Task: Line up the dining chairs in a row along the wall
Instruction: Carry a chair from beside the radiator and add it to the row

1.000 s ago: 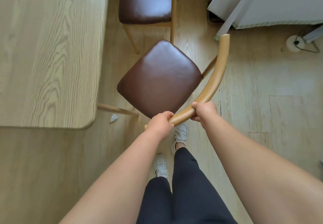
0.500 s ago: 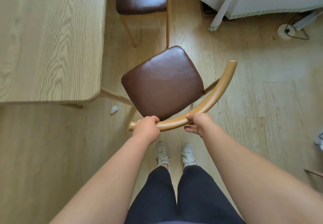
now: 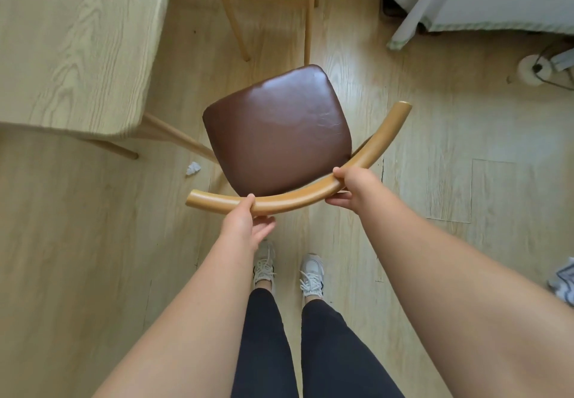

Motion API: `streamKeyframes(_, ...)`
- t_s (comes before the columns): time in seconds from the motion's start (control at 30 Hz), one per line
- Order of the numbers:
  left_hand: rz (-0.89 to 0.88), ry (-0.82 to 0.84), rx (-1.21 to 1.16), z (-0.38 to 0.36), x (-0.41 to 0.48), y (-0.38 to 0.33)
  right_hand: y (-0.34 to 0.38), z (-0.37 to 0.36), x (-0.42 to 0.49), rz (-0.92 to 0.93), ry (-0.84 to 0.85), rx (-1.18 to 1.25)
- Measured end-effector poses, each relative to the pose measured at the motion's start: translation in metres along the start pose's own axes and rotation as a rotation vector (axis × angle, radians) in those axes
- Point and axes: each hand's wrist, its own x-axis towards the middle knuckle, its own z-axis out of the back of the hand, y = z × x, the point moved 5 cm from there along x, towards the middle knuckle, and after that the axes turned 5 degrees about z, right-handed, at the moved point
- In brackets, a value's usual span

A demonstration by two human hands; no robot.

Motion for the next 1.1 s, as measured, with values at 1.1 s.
streamKeyframes(1.1,-0.175,0.034,-0.159,0.144,-0.041,0.047,-0.104,-0.014,-0.099,-0.032,0.017,-0.056)
